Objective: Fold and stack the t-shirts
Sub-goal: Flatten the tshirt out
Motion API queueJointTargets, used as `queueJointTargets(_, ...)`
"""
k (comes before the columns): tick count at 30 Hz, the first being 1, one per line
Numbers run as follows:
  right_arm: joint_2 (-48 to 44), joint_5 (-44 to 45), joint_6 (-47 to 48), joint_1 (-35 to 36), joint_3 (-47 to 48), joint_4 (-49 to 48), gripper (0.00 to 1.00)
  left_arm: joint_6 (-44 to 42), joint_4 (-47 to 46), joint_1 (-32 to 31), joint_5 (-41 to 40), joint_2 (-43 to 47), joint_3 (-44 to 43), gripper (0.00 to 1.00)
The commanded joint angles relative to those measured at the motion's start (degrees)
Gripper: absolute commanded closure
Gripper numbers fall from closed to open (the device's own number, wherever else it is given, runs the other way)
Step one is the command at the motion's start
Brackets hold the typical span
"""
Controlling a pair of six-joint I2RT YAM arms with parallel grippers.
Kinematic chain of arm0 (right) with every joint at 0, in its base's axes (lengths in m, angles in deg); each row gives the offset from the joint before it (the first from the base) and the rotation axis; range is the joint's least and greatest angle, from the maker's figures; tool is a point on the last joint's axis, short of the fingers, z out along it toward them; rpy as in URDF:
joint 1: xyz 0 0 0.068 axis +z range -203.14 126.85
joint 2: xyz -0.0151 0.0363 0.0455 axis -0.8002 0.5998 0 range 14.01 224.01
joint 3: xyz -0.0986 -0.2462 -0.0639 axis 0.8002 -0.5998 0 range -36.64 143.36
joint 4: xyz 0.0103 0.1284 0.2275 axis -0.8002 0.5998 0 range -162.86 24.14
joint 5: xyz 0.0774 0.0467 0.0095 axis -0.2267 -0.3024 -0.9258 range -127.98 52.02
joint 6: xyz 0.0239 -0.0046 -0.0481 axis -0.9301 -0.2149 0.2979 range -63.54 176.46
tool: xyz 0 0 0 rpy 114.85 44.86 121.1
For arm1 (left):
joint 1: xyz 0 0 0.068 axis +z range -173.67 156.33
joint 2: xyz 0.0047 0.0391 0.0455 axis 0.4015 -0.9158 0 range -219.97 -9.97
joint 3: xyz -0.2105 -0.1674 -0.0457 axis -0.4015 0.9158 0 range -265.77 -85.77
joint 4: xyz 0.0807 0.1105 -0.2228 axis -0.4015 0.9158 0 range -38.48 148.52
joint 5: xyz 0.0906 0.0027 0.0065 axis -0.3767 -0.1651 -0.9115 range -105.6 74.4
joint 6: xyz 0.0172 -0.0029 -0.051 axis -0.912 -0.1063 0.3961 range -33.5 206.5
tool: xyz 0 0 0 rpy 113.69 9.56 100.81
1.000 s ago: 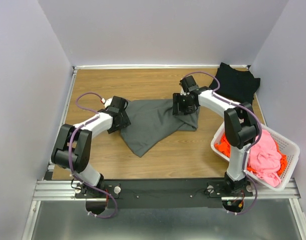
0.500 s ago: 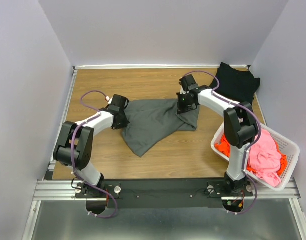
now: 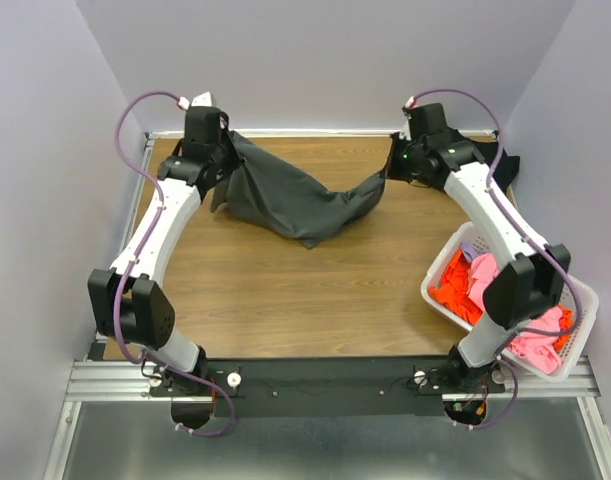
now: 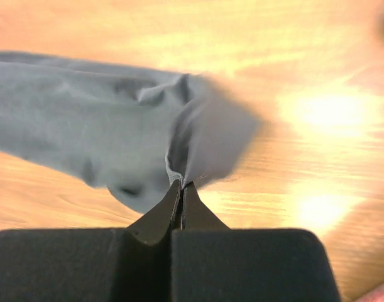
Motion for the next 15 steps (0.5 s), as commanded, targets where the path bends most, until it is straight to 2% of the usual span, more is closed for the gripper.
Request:
queueJointTargets(1, -6.3, 7.0, -0.7, 0.1, 4.1, 5.8, 0.99, -2.7, 7.3, 3.0, 1.6, 3.2, -6.1, 1.00)
queueJointTargets(10, -18.9, 17.9, -2.4, 0.1, 11.4, 7.4, 0.99, -3.6, 11.3, 9.4, 3.9, 10.9, -16.3, 1.00)
queueJointTargets(15, -21.1, 24.6, -1.8, 0.1, 13.0, 7.2, 0.99, -3.6, 11.7, 11.7, 6.3, 11.5, -19.4, 1.00)
